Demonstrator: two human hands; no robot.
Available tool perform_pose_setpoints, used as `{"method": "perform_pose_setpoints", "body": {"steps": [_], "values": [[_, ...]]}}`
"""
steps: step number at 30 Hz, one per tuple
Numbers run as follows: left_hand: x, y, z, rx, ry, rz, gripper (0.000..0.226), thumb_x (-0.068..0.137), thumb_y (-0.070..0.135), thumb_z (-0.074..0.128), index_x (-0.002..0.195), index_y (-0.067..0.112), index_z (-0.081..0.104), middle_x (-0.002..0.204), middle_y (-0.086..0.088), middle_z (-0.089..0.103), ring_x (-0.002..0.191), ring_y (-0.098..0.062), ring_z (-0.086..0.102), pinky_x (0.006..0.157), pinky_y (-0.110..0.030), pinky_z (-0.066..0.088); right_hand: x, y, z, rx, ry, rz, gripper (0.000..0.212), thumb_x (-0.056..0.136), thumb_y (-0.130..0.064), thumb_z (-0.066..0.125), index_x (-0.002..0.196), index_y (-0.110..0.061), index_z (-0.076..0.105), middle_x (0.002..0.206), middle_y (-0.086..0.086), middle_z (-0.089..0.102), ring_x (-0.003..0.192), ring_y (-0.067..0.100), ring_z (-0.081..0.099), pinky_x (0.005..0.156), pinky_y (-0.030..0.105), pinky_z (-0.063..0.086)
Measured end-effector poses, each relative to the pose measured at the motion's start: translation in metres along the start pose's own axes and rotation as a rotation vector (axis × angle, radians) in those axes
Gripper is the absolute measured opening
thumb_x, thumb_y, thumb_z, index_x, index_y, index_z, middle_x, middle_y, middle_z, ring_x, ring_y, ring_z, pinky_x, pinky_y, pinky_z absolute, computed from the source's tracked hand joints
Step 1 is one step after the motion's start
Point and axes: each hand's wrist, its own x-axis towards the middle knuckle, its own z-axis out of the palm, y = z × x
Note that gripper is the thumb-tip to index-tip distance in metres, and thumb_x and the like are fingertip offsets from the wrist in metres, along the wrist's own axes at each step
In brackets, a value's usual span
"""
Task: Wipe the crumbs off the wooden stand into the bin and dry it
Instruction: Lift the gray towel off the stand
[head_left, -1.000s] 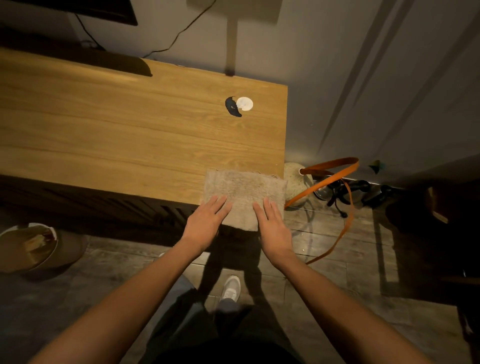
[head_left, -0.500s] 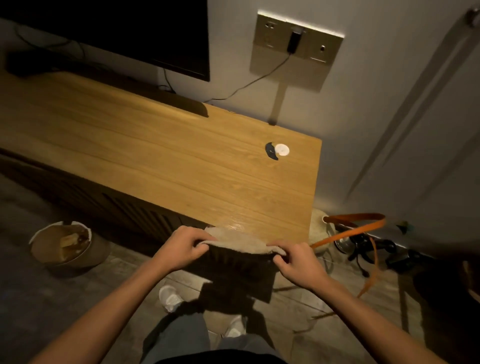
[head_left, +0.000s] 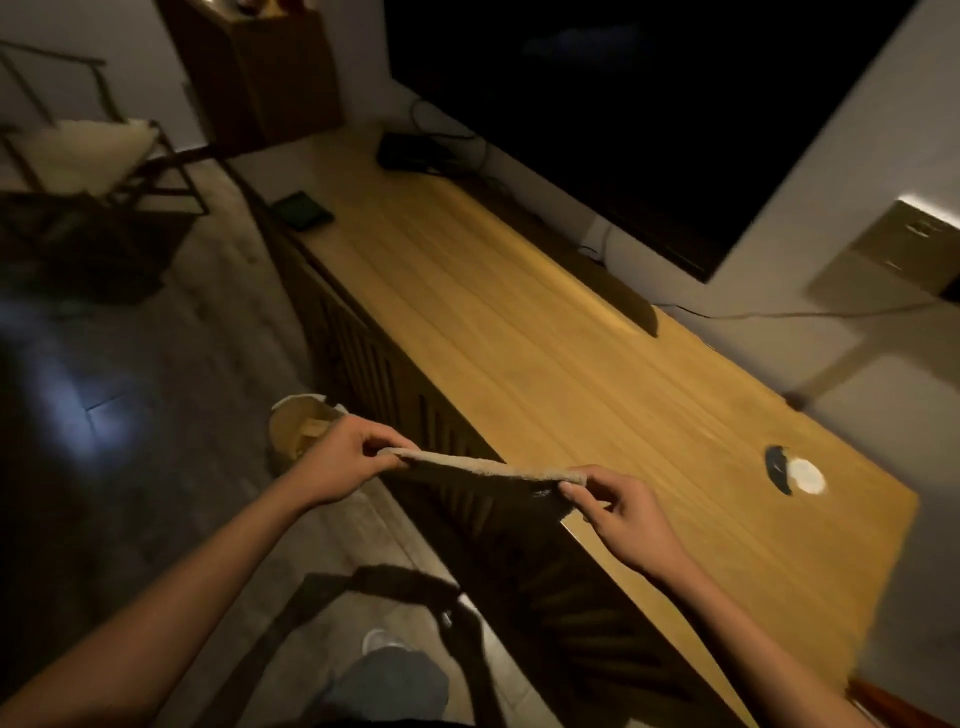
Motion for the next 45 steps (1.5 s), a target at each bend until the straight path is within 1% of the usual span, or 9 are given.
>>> {"method": "perform_pose_setpoints", "body": {"steps": [7,11,14,19,25,29,32,37,45], "values": [[-0.014,-0.045,-0.111,-0.101,0.228,-0.045,0.024,0.079,0.014,0.081,0.099,0.027,0.081,0.093,0.010,0.079,0.092,-0.007,0.073,0.086,-0.025,0.057,0.116,-0.075,0.052,0.047,-0.118,-0.134,0.021,0.100,-0.035,0.060,0.095,-0.029,0.080,0.092,-0.010,0.078,0.087,0.009,0.071,0.069,0.019,0.049],[-0.026,-0.064,-0.161,-0.104,0.356,-0.058,0.027,0.078,0.011,0.082,0.093,0.033,0.080,0.090,0.021,0.077,0.090,0.002,0.071,0.079,-0.010,0.051,0.169,-0.107,0.083,0.157,-0.163,-0.178,0.021,0.095,-0.032,0.065,0.093,-0.021,0.083,0.094,0.003,0.077,0.092,0.019,0.071,0.078,0.034,0.055],[-0.029,-0.080,-0.192,-0.115,0.389,-0.105,0.022,0.080,0.013,0.080,0.097,0.028,0.080,0.089,0.016,0.078,0.089,-0.002,0.072,0.079,-0.016,0.055,0.210,-0.125,0.108,0.179,-0.198,-0.188,0.016,0.094,-0.024,0.068,0.096,-0.023,0.083,0.099,-0.002,0.077,0.098,0.016,0.069,0.084,0.032,0.055],[-0.005,-0.112,-0.241,-0.088,0.423,-0.175,0.020,0.080,0.013,0.080,0.092,0.029,0.080,0.085,0.012,0.078,0.083,-0.004,0.072,0.075,-0.017,0.054,0.276,-0.149,0.140,0.147,-0.215,-0.189,0.012,0.090,-0.027,0.073,0.093,-0.034,0.083,0.097,-0.009,0.075,0.091,0.011,0.065,0.072,0.026,0.053],[0.066,-0.158,-0.307,-0.084,0.355,-0.225,0.017,0.084,0.012,0.077,0.093,0.026,0.079,0.087,0.009,0.077,0.089,-0.006,0.071,0.076,-0.016,0.053,0.369,-0.168,0.167,0.185,-0.187,-0.171,0.011,0.082,-0.042,0.074,0.088,-0.038,0.081,0.097,-0.007,0.075,0.090,0.011,0.066,0.073,0.031,0.054],[0.129,-0.175,-0.352,-0.042,0.313,-0.264,0.016,0.083,0.010,0.076,0.093,0.023,0.077,0.090,0.006,0.076,0.088,0.001,0.067,0.075,-0.011,0.051,0.434,-0.177,0.179,0.267,-0.156,-0.043,0.012,0.086,-0.021,0.077,0.079,-0.029,0.082,0.089,0.002,0.074,0.087,0.017,0.067,0.075,0.037,0.056],[0.177,-0.178,-0.390,-0.032,0.289,-0.230,0.014,0.084,0.010,0.076,0.096,0.016,0.078,0.090,-0.001,0.077,0.086,-0.005,0.069,0.076,-0.014,0.053,0.477,-0.186,0.180,0.327,-0.109,0.036,0.015,0.088,-0.016,0.075,0.077,-0.024,0.081,0.083,0.005,0.075,0.077,0.014,0.067,0.065,0.026,0.053],[0.265,-0.180,-0.445,-0.102,0.283,-0.208,0.021,0.081,0.010,0.079,0.085,0.030,0.074,0.084,0.021,0.074,0.085,0.005,0.068,0.069,-0.007,0.050,0.542,-0.204,0.167,0.347,-0.032,0.099,0.017,0.090,-0.015,0.072,0.078,-0.023,0.080,0.082,0.007,0.074,0.070,0.008,0.061,0.062,0.026,0.046],[0.408,-0.170,-0.510,0.015,0.178,-0.038,0.014,0.083,0.019,0.078,0.095,0.026,0.077,0.086,0.012,0.075,0.085,0.002,0.069,0.069,-0.008,0.052,0.621,-0.233,0.138,0.301,0.219,0.141,0.012,0.089,-0.027,0.068,0.082,-0.034,0.075,0.089,-0.018,0.073,0.080,-0.001,0.066,0.062,0.019,0.047]]}}
